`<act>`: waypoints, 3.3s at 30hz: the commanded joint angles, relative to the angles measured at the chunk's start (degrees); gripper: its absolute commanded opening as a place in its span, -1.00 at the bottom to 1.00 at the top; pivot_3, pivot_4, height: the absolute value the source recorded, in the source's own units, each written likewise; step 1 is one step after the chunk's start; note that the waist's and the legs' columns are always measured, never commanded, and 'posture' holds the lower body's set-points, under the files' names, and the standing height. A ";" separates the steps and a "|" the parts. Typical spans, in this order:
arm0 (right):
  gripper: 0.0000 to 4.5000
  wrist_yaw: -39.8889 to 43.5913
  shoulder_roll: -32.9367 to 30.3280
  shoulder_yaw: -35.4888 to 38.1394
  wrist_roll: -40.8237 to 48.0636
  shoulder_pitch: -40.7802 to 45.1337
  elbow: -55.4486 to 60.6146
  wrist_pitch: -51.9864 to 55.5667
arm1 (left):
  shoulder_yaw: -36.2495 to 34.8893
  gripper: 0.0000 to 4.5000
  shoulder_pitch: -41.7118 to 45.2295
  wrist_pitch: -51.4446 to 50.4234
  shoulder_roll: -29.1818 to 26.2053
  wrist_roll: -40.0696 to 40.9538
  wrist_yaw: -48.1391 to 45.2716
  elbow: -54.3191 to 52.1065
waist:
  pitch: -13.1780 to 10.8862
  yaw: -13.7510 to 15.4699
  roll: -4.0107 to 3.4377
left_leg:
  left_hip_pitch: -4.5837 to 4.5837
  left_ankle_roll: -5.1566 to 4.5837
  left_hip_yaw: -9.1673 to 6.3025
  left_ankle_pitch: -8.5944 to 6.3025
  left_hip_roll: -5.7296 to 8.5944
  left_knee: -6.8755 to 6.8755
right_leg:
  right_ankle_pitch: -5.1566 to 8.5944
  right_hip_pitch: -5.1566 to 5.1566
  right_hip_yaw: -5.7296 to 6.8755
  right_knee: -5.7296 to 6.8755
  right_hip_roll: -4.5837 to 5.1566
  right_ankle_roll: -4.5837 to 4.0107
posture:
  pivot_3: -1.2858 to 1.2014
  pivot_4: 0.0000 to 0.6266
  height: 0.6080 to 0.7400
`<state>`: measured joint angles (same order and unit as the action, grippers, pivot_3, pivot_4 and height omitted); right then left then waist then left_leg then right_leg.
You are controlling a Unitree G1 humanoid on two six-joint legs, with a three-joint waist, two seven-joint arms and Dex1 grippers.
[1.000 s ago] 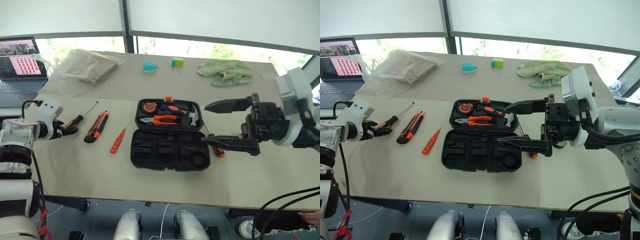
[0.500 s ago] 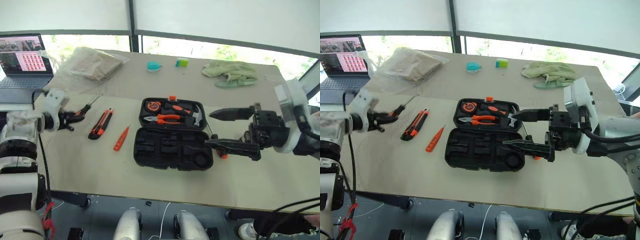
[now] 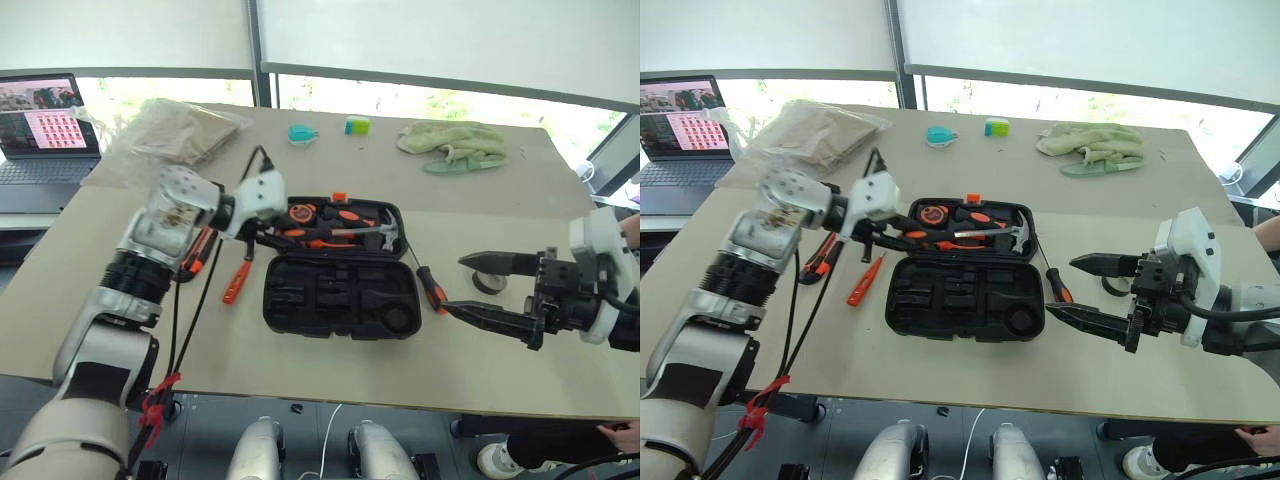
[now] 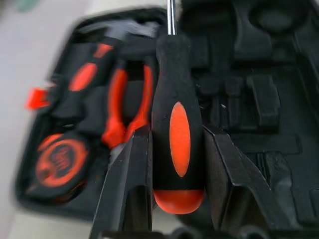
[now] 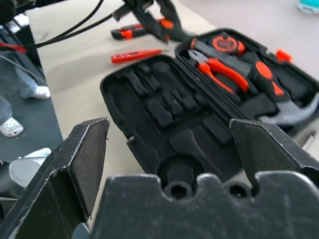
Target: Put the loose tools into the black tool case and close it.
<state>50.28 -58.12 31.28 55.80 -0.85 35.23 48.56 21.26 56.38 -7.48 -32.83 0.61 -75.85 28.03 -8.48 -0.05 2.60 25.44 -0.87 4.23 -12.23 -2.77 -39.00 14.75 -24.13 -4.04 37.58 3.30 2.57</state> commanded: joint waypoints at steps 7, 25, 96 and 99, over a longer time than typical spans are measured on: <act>1.00 -3.03 0.46 5.51 0.51 -2.55 2.63 -0.39 | 1.63 -0.61 -2.17 1.42 1.74 -3.87 -0.28 -0.85 | 0.00 0.05 0.00 | 0.01 0.00 -0.10 0.00 0.02 -0.01 | 0.01 0.02 0.01 -0.01 0.02 0.01 | 0.03 -0.52 1.00; 1.00 -5.58 0.25 5.49 3.88 -2.18 4.39 0.10 | 1.61 -0.61 0.94 3.99 6.41 -7.27 2.24 7.98 | 0.00 0.60 0.00 | 0.01 -0.01 -0.32 0.00 0.05 -0.06 | 0.01 0.07 0.03 -0.01 0.04 0.02 | 0.03 -0.52 1.00; 1.00 -11.93 12.75 12.33 -7.06 -24.87 3.33 -0.57 | -9.81 0.98 2.81 -28.64 -6.27 30.73 -16.08 -23.19 | 0.03 -0.59 -0.42 | -1.21 -0.07 -0.72 0.04 0.02 0.06 | 0.54 1.59 0.16 -0.50 0.04 -0.06 | 0.03 -0.52 1.00; 1.00 -13.95 12.57 3.85 -10.98 -17.71 0.09 -1.46 | -9.55 0.98 2.24 -27.14 -6.50 29.24 -16.05 -23.20 | -0.02 -0.75 -0.51 | -1.19 -0.07 -0.71 0.04 0.05 0.12 | 0.24 1.54 0.14 -0.49 0.01 -0.08 | 0.03 -0.52 1.00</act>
<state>37.40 -44.75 37.63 47.00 -20.57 36.29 49.03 12.48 58.41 -36.02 -38.71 30.68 -91.91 5.55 -8.50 -0.80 2.09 24.31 -0.94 3.51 -12.19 -2.70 -38.86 15.00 -22.67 -3.90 37.09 3.32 2.51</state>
